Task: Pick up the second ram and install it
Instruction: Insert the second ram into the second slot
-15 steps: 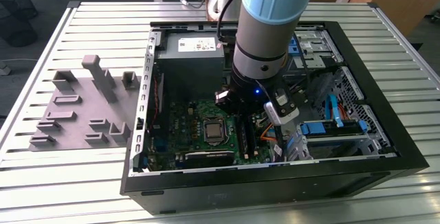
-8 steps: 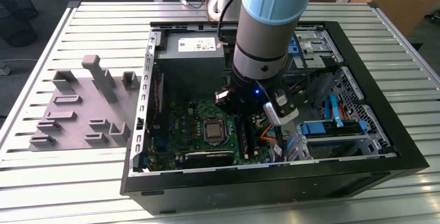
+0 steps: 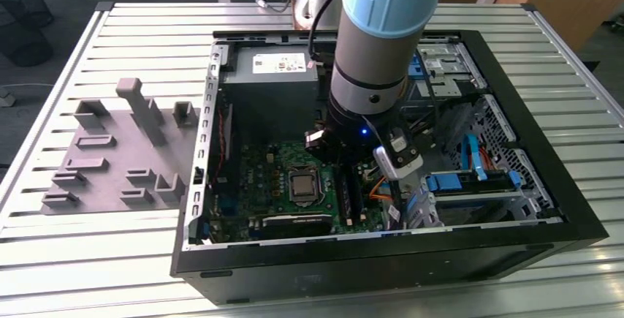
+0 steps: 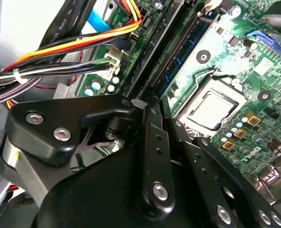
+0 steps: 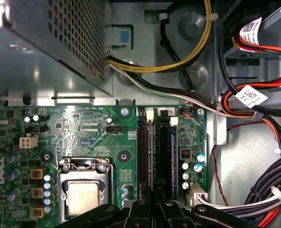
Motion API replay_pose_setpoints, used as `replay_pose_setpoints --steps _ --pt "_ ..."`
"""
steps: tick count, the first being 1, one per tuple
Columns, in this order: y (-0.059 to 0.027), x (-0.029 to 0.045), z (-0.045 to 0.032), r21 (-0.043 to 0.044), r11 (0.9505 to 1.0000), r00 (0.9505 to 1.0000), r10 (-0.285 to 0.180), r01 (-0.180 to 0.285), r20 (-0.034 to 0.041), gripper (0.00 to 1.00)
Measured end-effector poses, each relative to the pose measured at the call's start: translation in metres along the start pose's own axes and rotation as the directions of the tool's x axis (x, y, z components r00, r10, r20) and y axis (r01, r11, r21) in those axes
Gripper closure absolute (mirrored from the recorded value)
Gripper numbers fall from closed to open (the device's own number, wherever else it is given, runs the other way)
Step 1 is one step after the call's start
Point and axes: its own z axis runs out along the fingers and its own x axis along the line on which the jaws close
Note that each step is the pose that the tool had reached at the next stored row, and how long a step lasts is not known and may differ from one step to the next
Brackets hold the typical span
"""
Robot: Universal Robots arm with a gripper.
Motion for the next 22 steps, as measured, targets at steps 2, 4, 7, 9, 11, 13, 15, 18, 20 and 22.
replay_pose_setpoints --steps 2,4,7,9,11,13,15,18,20,22 --pt "0.0 0.0 0.0 -0.0001 1.0 1.0 0.0 0.0 0.0 0.86" --pt "0.0 0.0 0.0001 -0.0001 1.0 1.0 0.0 0.0 0.0 0.86" --pt "0.0 0.0 0.0001 -0.0001 1.0 1.0 0.0 0.0 0.0 0.86" --pt "0.0 0.0 0.0001 -0.0001 1.0 1.0 0.0 0.0 0.0 0.86" --pt "0.0 0.0 0.0001 -0.0001 1.0 1.0 0.0 0.0 0.0 0.86" --pt "0.0 0.0 0.0002 -0.0001 1.0 1.0 0.0 0.0 0.0 0.85" --pt "0.0 0.0 0.0002 -0.0001 1.0 1.0 0.0 0.0 0.0 0.79" --pt "0.0 0.0 0.0001 -0.0001 1.0 1.0 0.0 0.0 0.0 0.79" --pt "0.0001 0.0 -0.003 -0.0002 1.0 1.0 0.0 0.0 0.0 0.79" --pt "0.0003 0.0001 -0.0113 -0.0003 1.0 1.0 0.0 0.0 0.0 0.79"
